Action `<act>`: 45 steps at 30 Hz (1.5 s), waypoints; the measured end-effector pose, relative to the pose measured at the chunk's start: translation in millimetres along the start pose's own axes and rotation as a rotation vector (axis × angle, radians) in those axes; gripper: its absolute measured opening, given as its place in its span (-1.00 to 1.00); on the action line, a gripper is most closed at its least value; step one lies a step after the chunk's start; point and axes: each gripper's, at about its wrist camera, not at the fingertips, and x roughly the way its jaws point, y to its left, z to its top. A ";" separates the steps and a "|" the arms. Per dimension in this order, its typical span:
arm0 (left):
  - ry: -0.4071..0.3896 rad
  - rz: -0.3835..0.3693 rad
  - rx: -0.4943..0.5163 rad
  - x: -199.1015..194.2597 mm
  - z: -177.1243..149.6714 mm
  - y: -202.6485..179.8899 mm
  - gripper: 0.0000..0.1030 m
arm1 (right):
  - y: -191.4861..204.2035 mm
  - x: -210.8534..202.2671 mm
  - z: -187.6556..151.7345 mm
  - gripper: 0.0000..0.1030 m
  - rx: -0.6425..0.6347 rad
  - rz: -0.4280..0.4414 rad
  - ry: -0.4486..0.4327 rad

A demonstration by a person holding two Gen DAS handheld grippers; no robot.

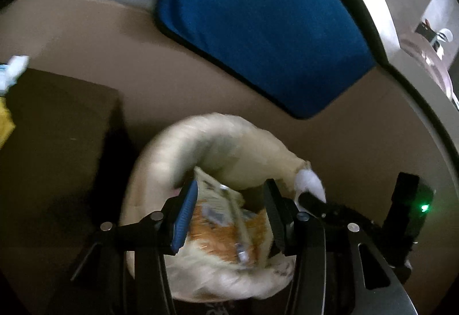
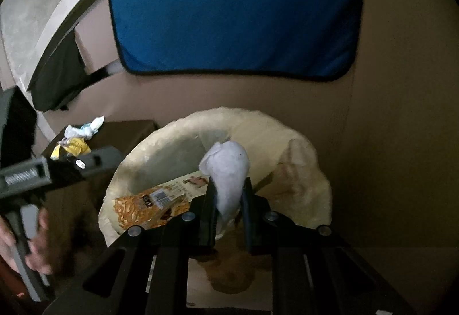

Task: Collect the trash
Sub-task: 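Open both tools to drop the wrapper and tissue into the bin, then grasp the white plastic bag with the left tool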

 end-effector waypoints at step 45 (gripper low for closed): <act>-0.211 0.385 0.000 -205.1 -2.3 205.9 -0.08 | 161.9 18.9 17.6 0.03 -0.191 0.102 -0.028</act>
